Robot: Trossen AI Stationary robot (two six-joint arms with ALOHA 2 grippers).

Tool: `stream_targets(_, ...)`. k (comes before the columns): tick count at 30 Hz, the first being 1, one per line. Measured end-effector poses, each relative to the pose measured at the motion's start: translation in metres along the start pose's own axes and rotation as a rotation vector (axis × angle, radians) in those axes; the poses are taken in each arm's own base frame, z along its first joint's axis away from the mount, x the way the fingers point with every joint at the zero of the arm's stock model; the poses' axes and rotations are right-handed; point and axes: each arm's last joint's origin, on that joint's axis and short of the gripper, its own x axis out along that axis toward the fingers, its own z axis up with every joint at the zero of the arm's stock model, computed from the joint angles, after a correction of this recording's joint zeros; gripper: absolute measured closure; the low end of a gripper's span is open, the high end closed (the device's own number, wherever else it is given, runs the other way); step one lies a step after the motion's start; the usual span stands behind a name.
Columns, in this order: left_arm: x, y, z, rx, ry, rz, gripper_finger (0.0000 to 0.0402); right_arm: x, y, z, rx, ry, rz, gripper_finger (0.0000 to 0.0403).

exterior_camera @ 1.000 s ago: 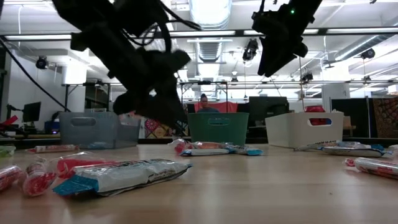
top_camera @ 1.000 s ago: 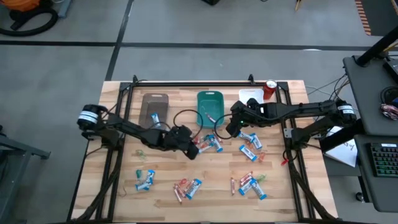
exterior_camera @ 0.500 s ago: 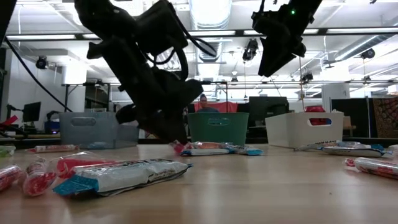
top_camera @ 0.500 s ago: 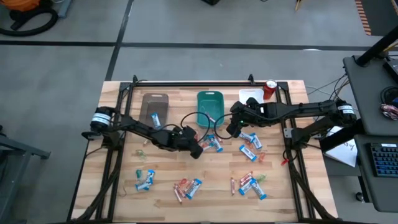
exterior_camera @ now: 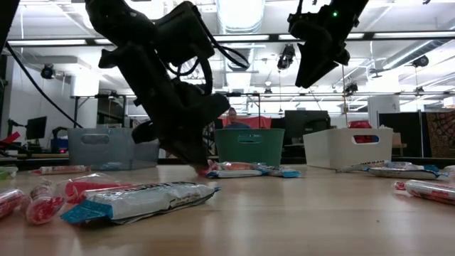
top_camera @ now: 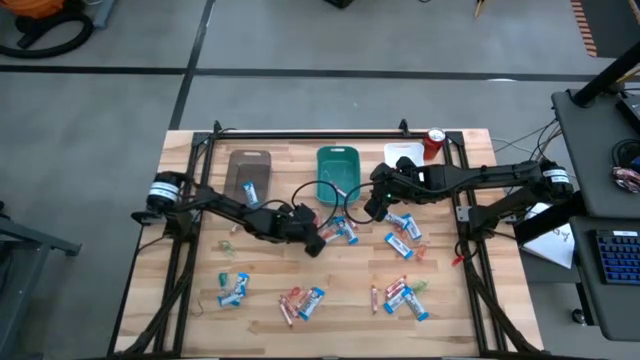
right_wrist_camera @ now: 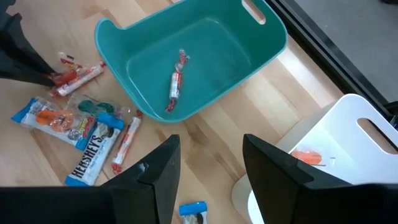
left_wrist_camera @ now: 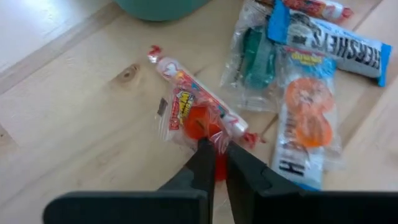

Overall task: Sort candy
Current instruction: Put the red gummy into the white bin

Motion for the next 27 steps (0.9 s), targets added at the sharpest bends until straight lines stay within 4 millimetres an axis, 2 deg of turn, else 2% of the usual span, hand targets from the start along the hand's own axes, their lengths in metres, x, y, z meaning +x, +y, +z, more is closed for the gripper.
stream_targets(10,-0.032,0.001,0.011,0.102,-0.007,-0.040,0.0400,0.004,0.000,-0.004,-0.026,0.012,-0.005,0.0236)
stream_targets(14,-0.053,-0.002,0.018,0.233,-0.053,-0.090,0.0401,0.006,0.000,-0.007,-0.049,0.015,-0.007,0.0236)
stream_targets(20,-0.083,-0.002,0.038,0.449,-0.194,-0.159,0.0401,0.009,0.002,-0.008,-0.065,0.002,0.004,0.0236)
stream_targets(23,-0.087,-0.003,0.049,0.567,-0.288,-0.175,0.0401,0.012,0.007,-0.007,-0.085,-0.046,0.061,0.0236)
stream_targets(27,-0.082,0.003,0.072,0.594,-0.397,-0.164,0.0402,0.014,0.011,-0.007,-0.113,-0.042,0.165,0.0236)
